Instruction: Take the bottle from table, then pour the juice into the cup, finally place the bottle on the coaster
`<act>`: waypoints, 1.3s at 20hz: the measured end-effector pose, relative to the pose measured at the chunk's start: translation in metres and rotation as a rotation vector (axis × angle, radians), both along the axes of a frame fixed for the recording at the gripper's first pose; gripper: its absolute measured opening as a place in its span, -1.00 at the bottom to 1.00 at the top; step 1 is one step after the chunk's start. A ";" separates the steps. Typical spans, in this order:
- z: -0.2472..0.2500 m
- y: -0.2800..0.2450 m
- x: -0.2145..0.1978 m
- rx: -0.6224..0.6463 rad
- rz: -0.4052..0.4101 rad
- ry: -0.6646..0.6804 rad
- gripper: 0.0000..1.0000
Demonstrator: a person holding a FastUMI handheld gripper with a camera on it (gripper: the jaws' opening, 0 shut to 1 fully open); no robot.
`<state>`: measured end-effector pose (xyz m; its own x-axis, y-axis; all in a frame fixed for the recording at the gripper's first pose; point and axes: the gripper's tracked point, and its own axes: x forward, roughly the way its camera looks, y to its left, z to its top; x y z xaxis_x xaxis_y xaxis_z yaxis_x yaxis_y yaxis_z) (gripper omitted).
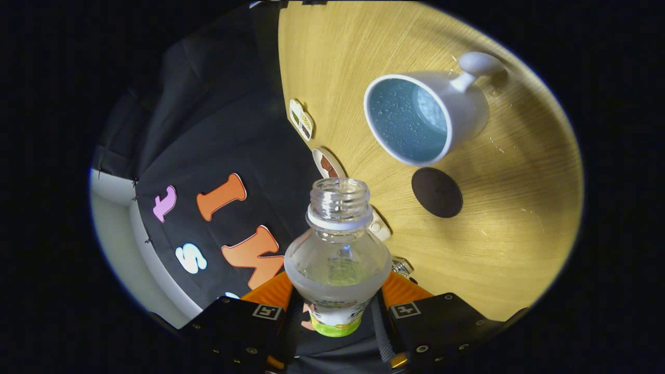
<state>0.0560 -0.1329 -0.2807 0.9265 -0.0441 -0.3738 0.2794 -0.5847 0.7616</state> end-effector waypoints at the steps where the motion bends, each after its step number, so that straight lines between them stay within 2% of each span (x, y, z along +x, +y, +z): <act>1: -0.001 0.001 0.000 -0.043 0.012 0.008 0.22; 8: -0.007 0.004 -0.007 -0.380 0.095 0.050 0.22; 13: -0.027 0.018 -0.021 -0.757 0.254 0.191 0.22; 17: -0.012 0.033 -0.012 -1.015 0.354 0.207 0.22; 21: 0.006 0.036 -0.002 -1.238 0.392 0.242 0.22; 26: 0.030 0.027 0.000 -1.543 0.402 0.364 0.22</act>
<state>0.0561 -0.1063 -0.2505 0.8479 -0.3530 -0.3955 0.5020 0.7744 0.3851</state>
